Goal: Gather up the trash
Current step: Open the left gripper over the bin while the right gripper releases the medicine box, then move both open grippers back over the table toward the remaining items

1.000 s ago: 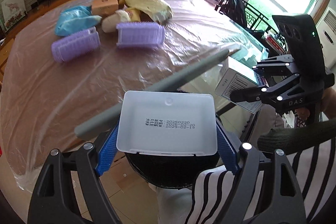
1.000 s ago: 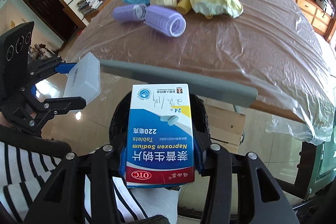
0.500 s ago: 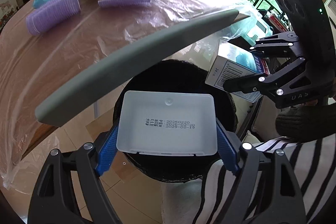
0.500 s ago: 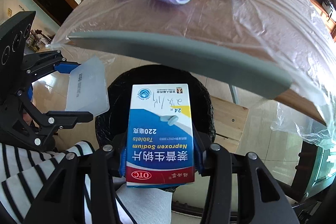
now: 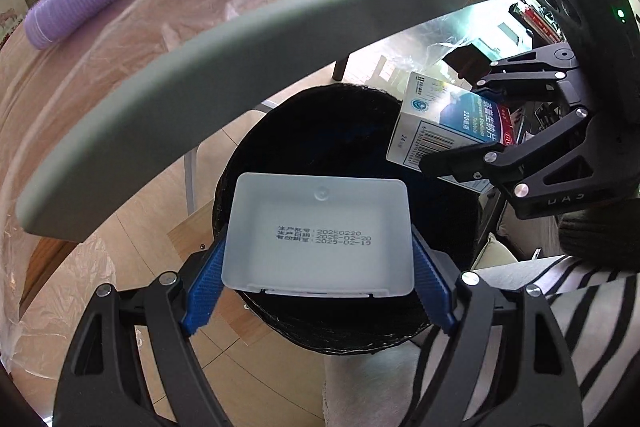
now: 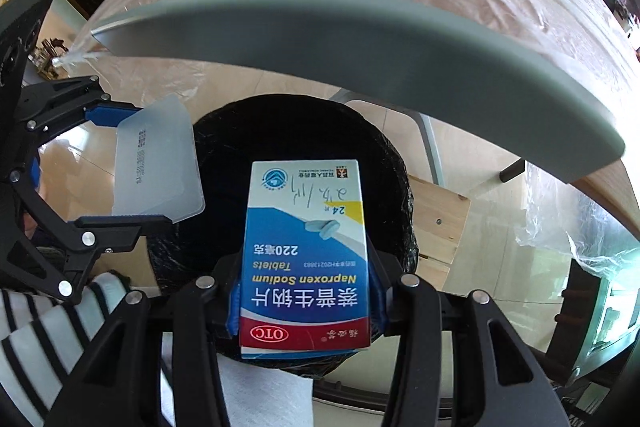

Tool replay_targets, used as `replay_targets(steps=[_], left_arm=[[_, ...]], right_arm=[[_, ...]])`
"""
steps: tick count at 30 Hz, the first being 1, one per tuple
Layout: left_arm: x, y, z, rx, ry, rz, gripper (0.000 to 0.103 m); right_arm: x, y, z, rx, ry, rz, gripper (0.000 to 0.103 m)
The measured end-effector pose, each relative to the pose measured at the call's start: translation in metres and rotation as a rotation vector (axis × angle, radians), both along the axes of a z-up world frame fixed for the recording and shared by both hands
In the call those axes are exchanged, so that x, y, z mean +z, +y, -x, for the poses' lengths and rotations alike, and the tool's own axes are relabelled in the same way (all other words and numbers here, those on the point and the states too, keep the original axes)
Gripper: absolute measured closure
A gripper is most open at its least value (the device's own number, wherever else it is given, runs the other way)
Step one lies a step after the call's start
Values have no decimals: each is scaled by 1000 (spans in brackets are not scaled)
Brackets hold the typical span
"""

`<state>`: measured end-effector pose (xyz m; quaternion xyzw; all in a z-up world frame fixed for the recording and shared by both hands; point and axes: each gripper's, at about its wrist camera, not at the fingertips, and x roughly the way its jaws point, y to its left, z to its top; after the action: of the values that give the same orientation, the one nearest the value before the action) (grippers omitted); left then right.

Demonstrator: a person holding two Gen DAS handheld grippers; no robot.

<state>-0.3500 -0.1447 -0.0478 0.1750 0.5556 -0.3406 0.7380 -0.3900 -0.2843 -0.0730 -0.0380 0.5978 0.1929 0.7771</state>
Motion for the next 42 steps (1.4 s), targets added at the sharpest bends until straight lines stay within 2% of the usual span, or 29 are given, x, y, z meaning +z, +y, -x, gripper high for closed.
replay_targets(steps=[11, 24, 32, 35, 37, 38, 39, 42], left_arm=[[-18, -12, -3, -24, -5, -51, 20], [-34, -36, 1, -62, -27, -98, 20], [-38, -38, 0, -68, -41, -103, 20], [-34, -37, -1, -64, -69, -86, 20], [-33, -36, -2, -57, -78, -74, 16], [-32, -35, -2, -53, -82, -69, 14], [-31, -34, -3, -52, -84, -57, 12], [-31, -30, -3, -49, -67, -30, 11]], right_arm=[[-18, 7, -5, -10, 7, 53, 58], [-24, 18, -12, -38, 9, 91, 58], [-23, 20, -13, -50, 11, 92, 57], [-21, 17, -14, -63, 6, 82, 57], [-20, 14, -14, -71, 3, 77, 42], [-17, 13, -13, -77, -3, 75, 30], [-15, 12, -12, -77, -11, 69, 27], [-10, 10, -8, -74, -20, 70, 27]])
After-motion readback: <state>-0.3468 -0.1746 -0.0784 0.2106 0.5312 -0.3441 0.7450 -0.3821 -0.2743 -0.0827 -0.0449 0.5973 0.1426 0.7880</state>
